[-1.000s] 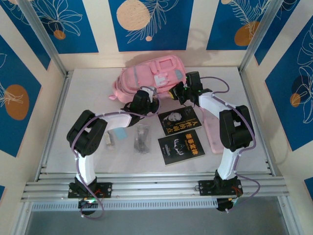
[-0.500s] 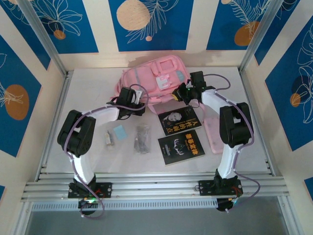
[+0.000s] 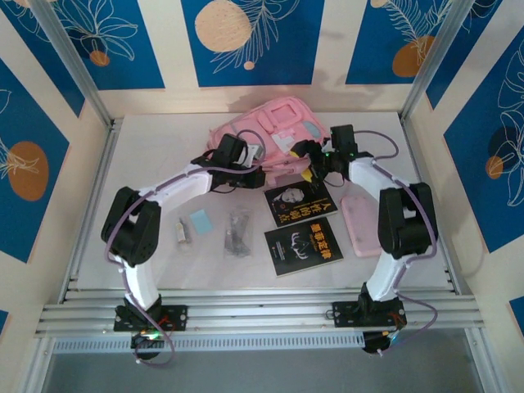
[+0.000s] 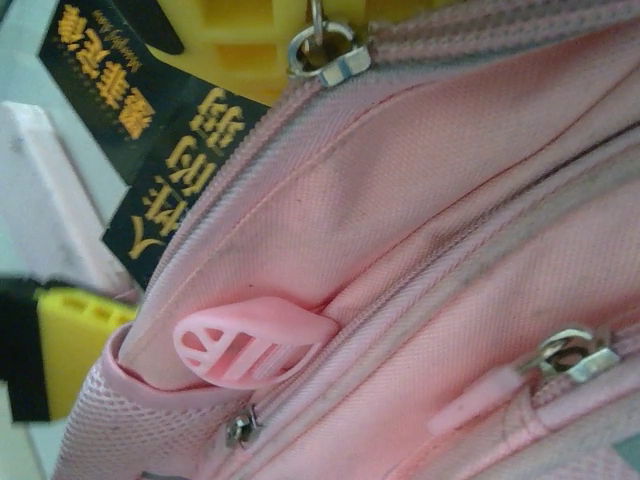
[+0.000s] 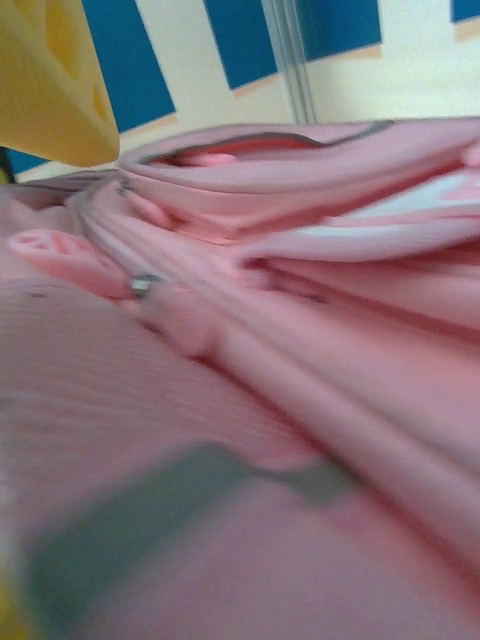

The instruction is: Pack books, pencil case, and school supplies into a backpack

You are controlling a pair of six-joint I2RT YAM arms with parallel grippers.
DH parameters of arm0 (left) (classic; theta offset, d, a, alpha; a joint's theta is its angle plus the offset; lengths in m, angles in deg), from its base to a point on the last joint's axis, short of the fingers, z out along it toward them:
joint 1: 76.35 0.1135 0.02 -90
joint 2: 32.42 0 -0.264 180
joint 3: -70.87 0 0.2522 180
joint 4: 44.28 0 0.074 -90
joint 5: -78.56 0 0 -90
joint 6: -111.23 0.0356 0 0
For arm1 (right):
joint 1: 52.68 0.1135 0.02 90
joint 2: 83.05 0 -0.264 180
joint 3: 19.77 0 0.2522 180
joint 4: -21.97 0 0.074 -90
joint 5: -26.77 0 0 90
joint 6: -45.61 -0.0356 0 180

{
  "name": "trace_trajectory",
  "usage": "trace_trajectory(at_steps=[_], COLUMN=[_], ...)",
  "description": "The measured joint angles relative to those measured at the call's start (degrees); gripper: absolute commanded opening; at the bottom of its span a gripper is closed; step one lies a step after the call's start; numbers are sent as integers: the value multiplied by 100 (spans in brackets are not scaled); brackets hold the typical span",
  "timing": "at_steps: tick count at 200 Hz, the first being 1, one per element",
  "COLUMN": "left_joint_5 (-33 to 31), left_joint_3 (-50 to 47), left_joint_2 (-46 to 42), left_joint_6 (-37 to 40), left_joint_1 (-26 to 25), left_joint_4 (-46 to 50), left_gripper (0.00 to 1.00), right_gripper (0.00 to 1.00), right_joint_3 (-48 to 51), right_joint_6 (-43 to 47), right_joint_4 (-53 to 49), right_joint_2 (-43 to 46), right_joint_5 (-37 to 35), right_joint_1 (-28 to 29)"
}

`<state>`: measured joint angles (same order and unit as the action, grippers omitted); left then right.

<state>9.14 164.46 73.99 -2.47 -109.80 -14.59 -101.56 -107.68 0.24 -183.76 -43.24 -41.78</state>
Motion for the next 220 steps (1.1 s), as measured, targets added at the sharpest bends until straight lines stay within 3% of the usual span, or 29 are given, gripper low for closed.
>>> trace_trajectory(at_steps=[40, 56, 69, 86, 139, 189, 220], left_joint_5=[131, 153, 155, 111, -310, -658, -522], left_joint_3=[122, 111, 42, -125, -501, -817, -892], left_joint_2=[103, 103, 92, 52, -103, -577, -789], left_joint_6=[-308, -348, -365, -361, -166, 317, 479], left_joint_1=[-201, -273, -315, -323, -63, 1252, 1419], left_joint_4=[-4, -13, -48, -42, 72, 435, 468], left_gripper=[0, 0, 0, 0, 0, 0, 0], right_gripper=[82, 73, 52, 0, 0, 0, 0], right_joint_3=[708, 708, 699, 619, 505, 72, -671], right_joint_6=[-564, -824, -1021, -1294, -1261, -188, 732], right_joint_4=[614, 981, 1349, 1569, 1598, 885, 162], right_joint_2=[518, 369, 140, -271, -586, -466, -498], right_joint_5=[35, 20, 26, 35, 140, 313, 680], right_joint_1=[466, 632, 704, 721, 826, 763, 693])
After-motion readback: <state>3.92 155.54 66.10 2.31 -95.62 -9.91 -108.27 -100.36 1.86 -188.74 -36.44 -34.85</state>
